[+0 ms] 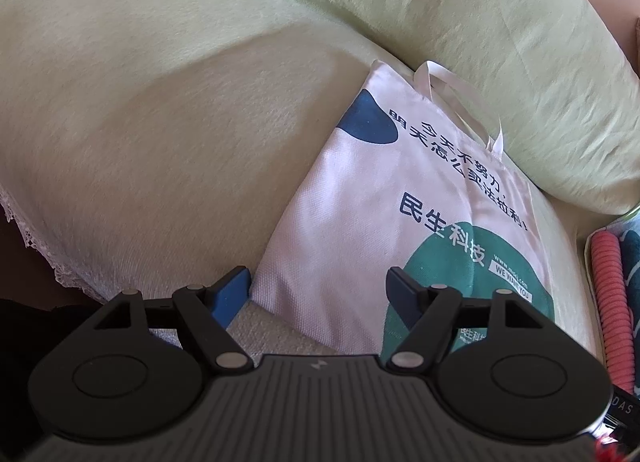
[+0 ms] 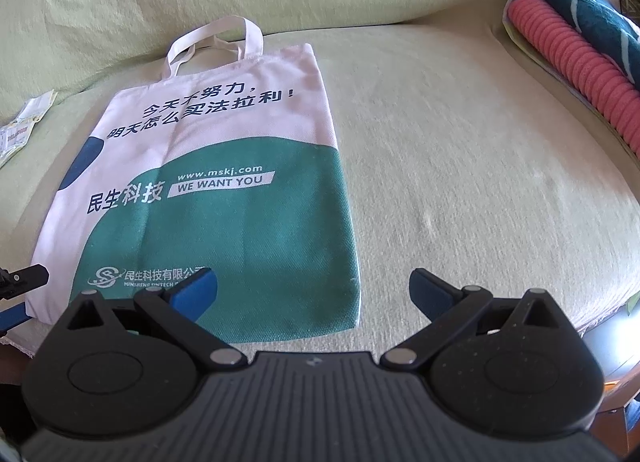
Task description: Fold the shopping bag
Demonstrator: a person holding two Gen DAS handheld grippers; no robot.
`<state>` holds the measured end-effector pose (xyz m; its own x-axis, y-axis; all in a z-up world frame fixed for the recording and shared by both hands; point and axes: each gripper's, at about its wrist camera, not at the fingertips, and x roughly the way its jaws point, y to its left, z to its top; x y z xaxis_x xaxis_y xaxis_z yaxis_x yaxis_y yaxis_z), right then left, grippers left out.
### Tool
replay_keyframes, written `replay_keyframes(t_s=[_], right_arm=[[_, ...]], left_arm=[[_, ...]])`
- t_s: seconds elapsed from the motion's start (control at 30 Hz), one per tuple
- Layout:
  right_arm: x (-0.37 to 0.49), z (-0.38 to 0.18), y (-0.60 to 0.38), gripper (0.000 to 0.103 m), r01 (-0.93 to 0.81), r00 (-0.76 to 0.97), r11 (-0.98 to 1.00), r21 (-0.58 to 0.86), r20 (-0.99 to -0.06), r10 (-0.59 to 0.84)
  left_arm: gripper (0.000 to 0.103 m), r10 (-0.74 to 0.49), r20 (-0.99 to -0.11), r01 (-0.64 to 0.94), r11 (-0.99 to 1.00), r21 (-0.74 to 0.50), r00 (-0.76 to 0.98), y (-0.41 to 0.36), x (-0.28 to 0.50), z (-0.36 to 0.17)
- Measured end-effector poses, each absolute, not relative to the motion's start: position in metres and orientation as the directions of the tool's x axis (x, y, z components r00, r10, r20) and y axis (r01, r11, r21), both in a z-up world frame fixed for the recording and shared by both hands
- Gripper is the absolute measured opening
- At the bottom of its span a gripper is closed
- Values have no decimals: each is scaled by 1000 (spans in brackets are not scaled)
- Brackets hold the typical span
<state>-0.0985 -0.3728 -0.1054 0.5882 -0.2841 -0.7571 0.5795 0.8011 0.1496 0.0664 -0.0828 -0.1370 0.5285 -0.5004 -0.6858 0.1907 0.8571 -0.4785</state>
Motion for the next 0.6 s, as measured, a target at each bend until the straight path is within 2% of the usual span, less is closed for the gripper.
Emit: replay_keyframes(t_s=[0.03, 0.07, 0.13, 0.17, 0.2, 0.33, 0.4, 0.47, 0.6], right_arm=[[-102, -107, -374, 100, 571, 610, 802, 174, -744, -273], [-104, -108, -375, 95, 563, 631, 803, 196, -729, -264], [-114, -114, -380, 83, 532, 704, 795, 293, -674, -222], [-117, -117, -383, 69, 532, 713, 788, 311, -667, -217], [-118, -120, -386, 62, 538, 713, 780, 320, -667, -217], [-122, -131, -394, 41, 535, 709, 785, 311, -670, -219], [-123, -133, -396, 36, 523, 712, 799, 297, -667, -219], [-123, -134, -396, 36, 519, 715, 801, 299, -666, -214], [-127, -136, -403, 36, 512, 734, 783, 352, -653, -187]], left_arm=[[39, -508, -678, 189, 852, -489, 531, -80, 66, -139], [23, -540, -663, 189, 829, -527, 519, -75, 67, -142], [22, -591, -619, 147, 774, -616, 517, -64, 67, -149], [22, -593, -610, 147, 769, -622, 525, -63, 67, -149], [22, -592, -606, 153, 771, -618, 531, -64, 66, -148], [22, -587, -581, 180, 774, -607, 564, -67, 61, -139], [21, -553, -585, 241, 815, -527, 593, -78, 56, -125], [21, -530, -541, 403, 848, -344, 653, -104, 40, -99], [21, -642, -417, 680, 730, -77, 643, -159, 7, -61]])
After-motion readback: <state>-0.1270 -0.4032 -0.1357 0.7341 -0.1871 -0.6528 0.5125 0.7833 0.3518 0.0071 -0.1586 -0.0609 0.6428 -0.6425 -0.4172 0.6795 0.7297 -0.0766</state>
